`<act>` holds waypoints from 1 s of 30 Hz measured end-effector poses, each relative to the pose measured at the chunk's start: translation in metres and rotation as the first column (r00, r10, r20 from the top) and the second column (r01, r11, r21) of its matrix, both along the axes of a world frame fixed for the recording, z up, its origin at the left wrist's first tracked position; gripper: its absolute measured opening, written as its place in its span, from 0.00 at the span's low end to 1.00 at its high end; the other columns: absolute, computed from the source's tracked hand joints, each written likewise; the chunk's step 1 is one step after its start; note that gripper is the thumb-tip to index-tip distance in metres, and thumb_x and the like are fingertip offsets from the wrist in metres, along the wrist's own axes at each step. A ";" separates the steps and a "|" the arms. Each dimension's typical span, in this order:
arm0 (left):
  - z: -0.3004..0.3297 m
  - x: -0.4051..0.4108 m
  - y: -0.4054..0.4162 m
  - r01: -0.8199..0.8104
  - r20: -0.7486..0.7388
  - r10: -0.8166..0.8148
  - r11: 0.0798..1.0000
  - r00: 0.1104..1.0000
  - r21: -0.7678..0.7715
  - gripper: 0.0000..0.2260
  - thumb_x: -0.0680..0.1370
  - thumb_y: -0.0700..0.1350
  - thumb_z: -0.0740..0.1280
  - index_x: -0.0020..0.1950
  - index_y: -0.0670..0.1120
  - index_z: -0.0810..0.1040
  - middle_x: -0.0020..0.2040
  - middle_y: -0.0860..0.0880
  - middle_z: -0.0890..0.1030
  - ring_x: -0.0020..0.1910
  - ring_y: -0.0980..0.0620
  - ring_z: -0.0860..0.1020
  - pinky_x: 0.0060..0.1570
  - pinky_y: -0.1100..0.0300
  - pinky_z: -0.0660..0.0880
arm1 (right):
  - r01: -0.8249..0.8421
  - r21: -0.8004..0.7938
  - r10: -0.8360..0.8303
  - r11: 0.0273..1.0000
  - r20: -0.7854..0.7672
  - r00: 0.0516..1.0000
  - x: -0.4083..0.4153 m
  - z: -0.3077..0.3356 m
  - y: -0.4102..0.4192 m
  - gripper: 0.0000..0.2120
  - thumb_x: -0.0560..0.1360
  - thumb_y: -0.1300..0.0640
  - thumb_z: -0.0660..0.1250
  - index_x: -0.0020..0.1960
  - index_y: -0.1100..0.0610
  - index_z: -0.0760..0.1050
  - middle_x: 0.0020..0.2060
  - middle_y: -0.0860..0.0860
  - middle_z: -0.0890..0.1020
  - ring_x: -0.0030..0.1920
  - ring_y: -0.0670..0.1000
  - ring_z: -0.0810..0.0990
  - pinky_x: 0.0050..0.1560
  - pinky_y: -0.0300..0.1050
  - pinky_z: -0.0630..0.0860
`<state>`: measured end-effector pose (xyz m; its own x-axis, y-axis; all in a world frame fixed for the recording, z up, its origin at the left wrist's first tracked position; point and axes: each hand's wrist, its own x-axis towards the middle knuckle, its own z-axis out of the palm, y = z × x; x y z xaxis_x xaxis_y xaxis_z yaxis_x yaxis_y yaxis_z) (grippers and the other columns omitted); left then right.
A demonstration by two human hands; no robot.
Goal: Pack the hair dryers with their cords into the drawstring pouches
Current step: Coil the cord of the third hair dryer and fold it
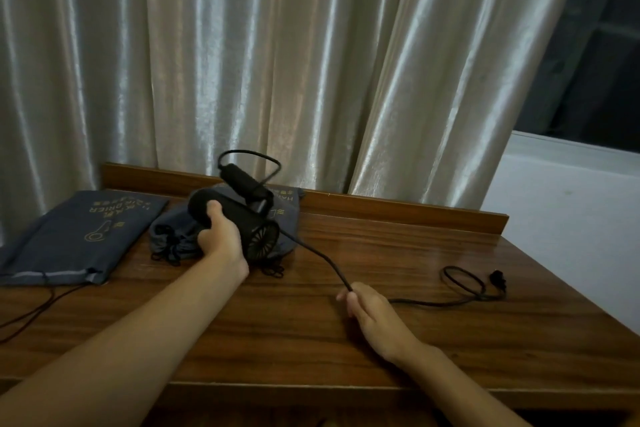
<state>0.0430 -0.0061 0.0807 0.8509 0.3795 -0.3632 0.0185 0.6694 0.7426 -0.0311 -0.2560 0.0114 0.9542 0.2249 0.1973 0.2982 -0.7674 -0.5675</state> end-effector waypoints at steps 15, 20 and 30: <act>-0.025 0.007 0.031 -0.197 0.204 0.059 0.605 0.977 0.771 0.25 0.79 0.59 0.62 0.69 0.44 0.63 0.64 0.42 0.75 0.60 0.39 0.75 0.55 0.50 0.71 | 0.137 -0.372 0.100 0.918 0.552 0.828 -0.016 0.080 -0.029 0.26 0.72 0.75 0.69 0.67 0.62 0.74 0.57 0.55 0.76 0.52 0.54 0.79 0.51 0.49 0.81; -0.027 0.001 0.025 -0.134 0.220 -0.174 0.403 0.960 0.905 0.24 0.79 0.59 0.63 0.68 0.46 0.64 0.58 0.45 0.77 0.52 0.47 0.77 0.44 0.56 0.71 | 0.159 -0.313 0.209 0.936 0.861 0.464 0.002 0.127 -0.022 0.08 0.78 0.62 0.69 0.55 0.63 0.82 0.37 0.54 0.81 0.32 0.50 0.79 0.29 0.44 0.78; -0.040 -0.012 -0.008 -0.055 0.186 -0.357 0.346 0.915 0.936 0.25 0.78 0.60 0.64 0.68 0.48 0.64 0.56 0.51 0.76 0.52 0.50 0.78 0.48 0.55 0.76 | 0.140 -0.270 0.200 0.953 0.902 0.383 0.033 0.156 0.005 0.09 0.76 0.75 0.61 0.53 0.68 0.77 0.39 0.58 0.77 0.39 0.47 0.71 0.39 0.42 0.76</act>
<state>0.0309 -0.0140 0.0407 0.9029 0.1428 0.4055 -0.3160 -0.4189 0.8513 0.0019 -0.2513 0.1677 0.2164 0.4499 0.8665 0.5250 -0.8019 0.2853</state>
